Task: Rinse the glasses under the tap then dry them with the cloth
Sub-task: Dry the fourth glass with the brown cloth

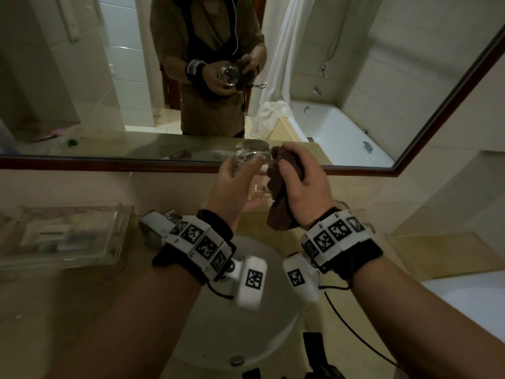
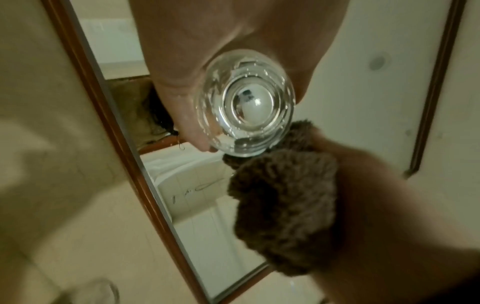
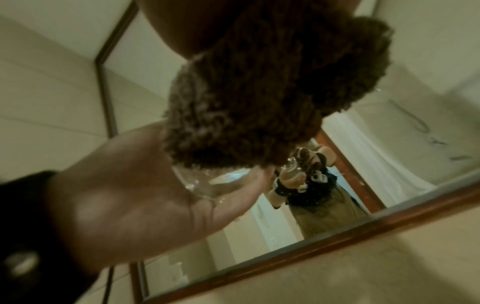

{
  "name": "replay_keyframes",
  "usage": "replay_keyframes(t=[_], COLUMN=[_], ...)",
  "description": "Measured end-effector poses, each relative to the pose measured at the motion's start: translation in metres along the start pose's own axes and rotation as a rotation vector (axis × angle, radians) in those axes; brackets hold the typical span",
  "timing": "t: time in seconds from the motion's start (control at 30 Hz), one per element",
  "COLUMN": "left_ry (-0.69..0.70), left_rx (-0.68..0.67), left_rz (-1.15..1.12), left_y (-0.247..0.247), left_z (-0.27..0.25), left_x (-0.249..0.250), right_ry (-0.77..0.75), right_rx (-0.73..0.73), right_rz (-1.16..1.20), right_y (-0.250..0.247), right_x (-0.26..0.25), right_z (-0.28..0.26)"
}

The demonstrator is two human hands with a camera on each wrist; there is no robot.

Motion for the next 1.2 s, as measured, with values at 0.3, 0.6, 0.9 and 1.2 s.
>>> replay_keyframes(t=[0.3, 0.6, 0.9, 1.2], left_ry=[0.210, 0.151, 0.023, 0.087], left_rx=[-0.048, 0.088, -0.114, 0.050], left_rz=[0.009, -0.003, 0.118, -0.042], left_y=[0.009, 0.003, 0.007, 0.003], left_z=[-0.008, -0.003, 0.004, 0.010], left_x=[0.026, 0.021, 0.019, 0.021], right_ry=[0.080, -0.114, 0.036, -0.062], right_rx=[0.018, 0.097, 0.091, 0.094], right_rz=[0.049, 0.004, 0.022, 0.002], right_y=[0.005, -0.002, -0.005, 0.000], right_x=[0.014, -0.011, 0.008, -0.005], right_z=[0.002, -0.001, 0.009, 0.006])
Point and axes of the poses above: each hand's wrist, its own z-axis towards the middle knuckle, its own y-axis out of the palm, x = y × z, the point moved 6 cm from there along z, towards the middle knuckle, and after that the axes turned 8 degrees about y, right-handed, at the moved point
